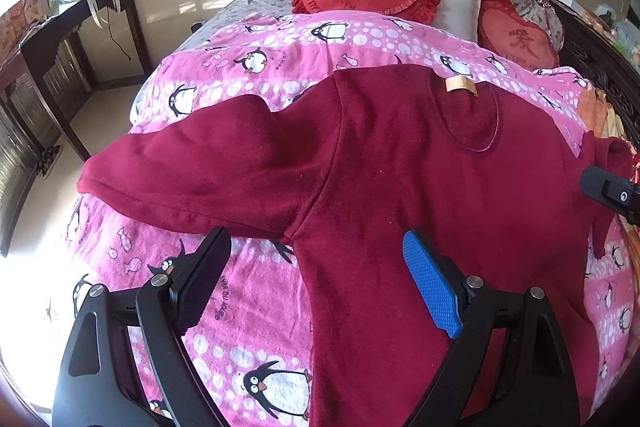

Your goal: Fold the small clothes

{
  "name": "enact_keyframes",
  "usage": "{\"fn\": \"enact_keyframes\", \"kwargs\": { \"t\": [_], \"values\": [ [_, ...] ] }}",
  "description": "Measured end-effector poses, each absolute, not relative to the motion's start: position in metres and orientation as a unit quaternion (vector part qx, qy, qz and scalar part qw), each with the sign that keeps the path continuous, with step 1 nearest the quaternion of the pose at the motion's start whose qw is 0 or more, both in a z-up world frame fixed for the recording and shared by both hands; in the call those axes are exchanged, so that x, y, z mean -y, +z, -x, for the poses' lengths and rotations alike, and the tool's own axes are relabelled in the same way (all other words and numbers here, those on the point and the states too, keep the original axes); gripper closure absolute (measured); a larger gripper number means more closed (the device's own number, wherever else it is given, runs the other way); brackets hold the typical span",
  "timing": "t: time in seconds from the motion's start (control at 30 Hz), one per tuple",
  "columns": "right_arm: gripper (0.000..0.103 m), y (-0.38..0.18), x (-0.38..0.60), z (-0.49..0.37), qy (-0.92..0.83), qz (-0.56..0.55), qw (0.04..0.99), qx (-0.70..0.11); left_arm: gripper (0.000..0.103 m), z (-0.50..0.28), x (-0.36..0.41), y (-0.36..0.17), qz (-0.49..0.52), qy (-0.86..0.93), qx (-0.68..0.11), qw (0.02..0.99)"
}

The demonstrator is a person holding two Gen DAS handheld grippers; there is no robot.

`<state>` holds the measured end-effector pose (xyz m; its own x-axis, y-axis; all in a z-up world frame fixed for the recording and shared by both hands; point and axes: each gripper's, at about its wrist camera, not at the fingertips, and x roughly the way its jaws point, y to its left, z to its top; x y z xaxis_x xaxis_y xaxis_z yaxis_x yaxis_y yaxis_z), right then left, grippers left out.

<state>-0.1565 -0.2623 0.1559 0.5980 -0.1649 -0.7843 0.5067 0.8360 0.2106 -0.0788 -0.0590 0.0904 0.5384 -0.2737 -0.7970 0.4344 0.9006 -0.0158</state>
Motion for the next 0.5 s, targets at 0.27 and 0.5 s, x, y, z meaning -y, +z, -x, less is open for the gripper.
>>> {"fn": "enact_keyframes", "kwargs": {
  "t": [0.27,0.5],
  "values": [
    [0.000,0.157,0.258,0.144,-0.194,-0.197,0.873,-0.402,0.015,0.071,0.053,0.088,-0.087,-0.192,-0.437,0.875],
    [0.000,0.150,0.255,0.141,-0.200,-0.191,0.871,-0.406,0.015,0.066,0.050,0.085,-0.084,-0.188,-0.440,0.874]
  ]
}}
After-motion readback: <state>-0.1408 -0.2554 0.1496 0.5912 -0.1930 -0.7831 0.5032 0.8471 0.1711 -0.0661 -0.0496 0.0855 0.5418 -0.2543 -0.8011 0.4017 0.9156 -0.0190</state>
